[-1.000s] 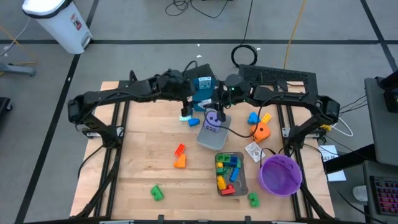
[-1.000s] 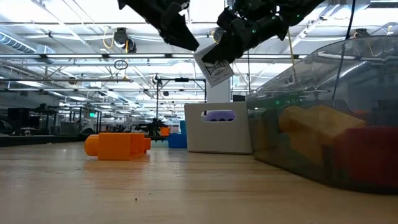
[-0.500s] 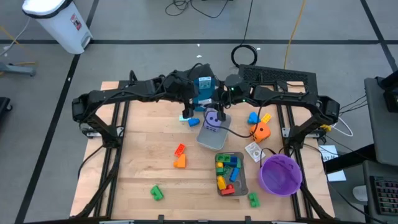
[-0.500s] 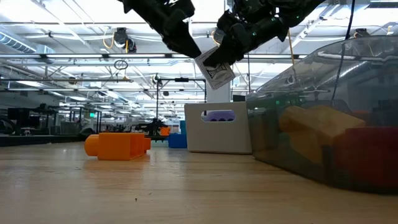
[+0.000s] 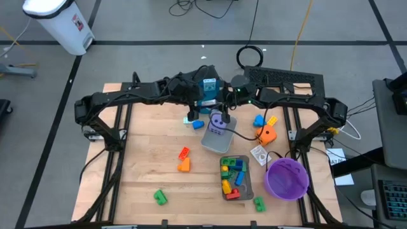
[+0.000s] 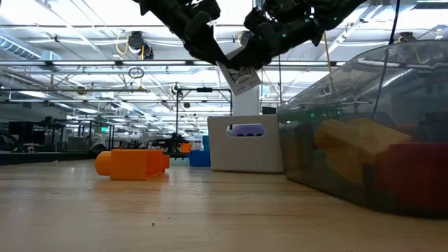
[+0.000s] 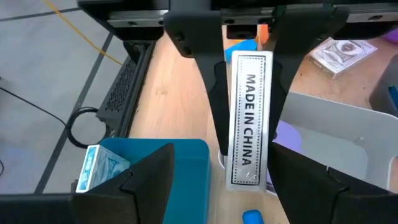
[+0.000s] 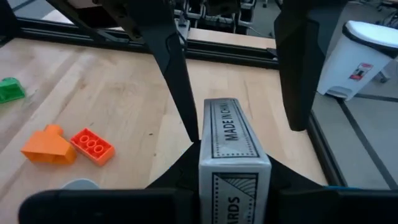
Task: Pick & Place Toys
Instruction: Put the black deck of cards into the blue bin
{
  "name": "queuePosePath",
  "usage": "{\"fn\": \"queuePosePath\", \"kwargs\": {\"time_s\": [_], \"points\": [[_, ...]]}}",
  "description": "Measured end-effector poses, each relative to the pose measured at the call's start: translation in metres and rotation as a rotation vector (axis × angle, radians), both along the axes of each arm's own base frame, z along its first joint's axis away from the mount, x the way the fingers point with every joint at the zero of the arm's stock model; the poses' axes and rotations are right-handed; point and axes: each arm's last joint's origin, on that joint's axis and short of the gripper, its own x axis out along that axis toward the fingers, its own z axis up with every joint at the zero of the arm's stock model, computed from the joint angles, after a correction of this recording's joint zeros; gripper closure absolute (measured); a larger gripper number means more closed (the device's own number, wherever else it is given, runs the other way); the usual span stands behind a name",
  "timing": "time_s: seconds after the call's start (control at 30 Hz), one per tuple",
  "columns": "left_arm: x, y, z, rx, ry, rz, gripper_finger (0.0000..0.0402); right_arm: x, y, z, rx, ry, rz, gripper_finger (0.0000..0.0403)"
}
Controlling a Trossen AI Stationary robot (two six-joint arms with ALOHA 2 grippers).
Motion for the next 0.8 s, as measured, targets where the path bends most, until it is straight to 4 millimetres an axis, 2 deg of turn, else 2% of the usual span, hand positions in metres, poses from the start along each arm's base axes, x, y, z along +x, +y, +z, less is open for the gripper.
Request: {"fn": "queuePosePath", "kwargs": {"time_s": [0.27,0.67,0.8], "points": [[0.0004,0.0008,-0.0010,0.004,0.004,-0.003,0.0156,-0.0001,0.0000,-0.0002,0.003,0.002,-0.001,0.0341],[0.0003,0.0004,-0.0015,-0.001,0.007,-0.008,0.0295,-0.0001,-0.0004,0.0000,0.000,0.000,-0.004,0.0340],[0.0003,0.0003,-0.0015,0.015,0.011,-0.021,0.0323,-0.0001,-0.0004,0.0002,0.006,-0.001,-0.007,0.0330]]}}
